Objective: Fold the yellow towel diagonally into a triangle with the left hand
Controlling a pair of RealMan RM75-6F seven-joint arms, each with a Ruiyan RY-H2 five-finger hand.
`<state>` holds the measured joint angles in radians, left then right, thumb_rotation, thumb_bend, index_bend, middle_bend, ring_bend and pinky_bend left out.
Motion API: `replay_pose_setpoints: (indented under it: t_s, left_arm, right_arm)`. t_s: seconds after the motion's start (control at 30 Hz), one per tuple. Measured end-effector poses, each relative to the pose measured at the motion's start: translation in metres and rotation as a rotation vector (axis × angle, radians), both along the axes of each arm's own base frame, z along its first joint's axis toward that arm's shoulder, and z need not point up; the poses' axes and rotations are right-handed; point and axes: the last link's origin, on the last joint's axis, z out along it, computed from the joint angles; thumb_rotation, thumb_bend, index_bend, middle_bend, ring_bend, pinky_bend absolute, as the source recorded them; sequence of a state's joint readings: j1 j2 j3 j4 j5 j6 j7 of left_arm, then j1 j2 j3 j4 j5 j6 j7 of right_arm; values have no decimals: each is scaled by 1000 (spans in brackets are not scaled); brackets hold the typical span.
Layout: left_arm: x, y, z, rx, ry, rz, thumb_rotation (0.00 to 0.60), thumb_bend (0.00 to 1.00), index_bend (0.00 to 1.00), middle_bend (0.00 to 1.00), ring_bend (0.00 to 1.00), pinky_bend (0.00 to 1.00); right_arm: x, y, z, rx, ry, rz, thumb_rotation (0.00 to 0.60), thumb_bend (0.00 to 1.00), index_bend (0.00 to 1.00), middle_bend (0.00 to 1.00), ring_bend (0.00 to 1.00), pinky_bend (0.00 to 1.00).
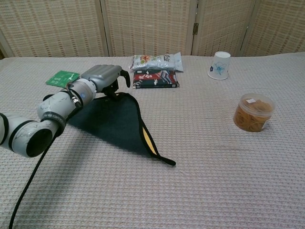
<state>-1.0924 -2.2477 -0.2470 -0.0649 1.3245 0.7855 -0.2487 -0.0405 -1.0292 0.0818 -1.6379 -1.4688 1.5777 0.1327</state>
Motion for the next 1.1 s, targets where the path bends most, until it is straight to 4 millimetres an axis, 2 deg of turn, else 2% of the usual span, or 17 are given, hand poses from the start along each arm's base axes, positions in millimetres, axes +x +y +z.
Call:
replay_pose_setpoints:
  t_s: [0.2, 0.4, 0.5, 0.6, 0.63, 0.73, 0.8, 0.87, 0.97, 1.07, 1.1]
  left_arm:
    - [5, 2, 7, 40, -10, -30, 600, 482, 350, 1000, 1000, 1000]
    - [4, -5, 21, 105, -47, -112, 600, 447, 246, 1000, 1000, 1000]
    - [-5, -15, 29, 140, -76, -158, 600, 406, 226, 920, 935, 986]
    - [-20, -30, 39, 170, -109, -210, 600, 356, 196, 726, 708, 767]
    - [-24, -35, 43, 177, -119, -225, 600, 338, 185, 651, 625, 659]
    - [-39, -54, 52, 176, -142, -253, 600, 291, 172, 455, 415, 375]
    - [-49, -70, 59, 156, -154, -257, 600, 279, 176, 392, 344, 292]
    - [-57, -88, 67, 137, -165, -256, 600, 272, 184, 347, 292, 240]
    - [-72, -128, 86, 108, -172, -230, 600, 263, 190, 313, 253, 176]
    - [-97, -177, 118, 108, -133, -155, 600, 250, 190, 269, 218, 139]
    - [-111, -200, 134, 120, -95, -104, 600, 249, 189, 259, 211, 135]
  right_arm:
    - [1, -1, -2, 9, 0, 4, 600, 447, 0, 0, 0, 0]
    - [7, 2, -4, 20, -1, 42, 600, 446, 0, 0, 0, 0]
    - [12, 3, -7, 33, -1, 72, 600, 447, 0, 0, 0, 0]
    - [19, 4, -12, 56, 1, 106, 600, 447, 0, 0, 0, 0]
    - [22, 4, -14, 66, 2, 120, 600, 447, 0, 0, 0, 0]
    - [29, 5, -21, 94, 9, 156, 600, 447, 0, 0, 0, 0]
    - [32, 5, -25, 109, 16, 173, 600, 448, 0, 0, 0, 0]
    - [36, 5, -29, 123, 23, 187, 600, 447, 0, 0, 0, 0]
    - [40, 4, -35, 139, 32, 201, 600, 447, 0, 0, 0, 0]
    - [42, 3, -38, 146, 41, 205, 600, 447, 0, 0, 0, 0]
    - [42, 3, -39, 147, 45, 205, 600, 447, 0, 0, 0, 0]
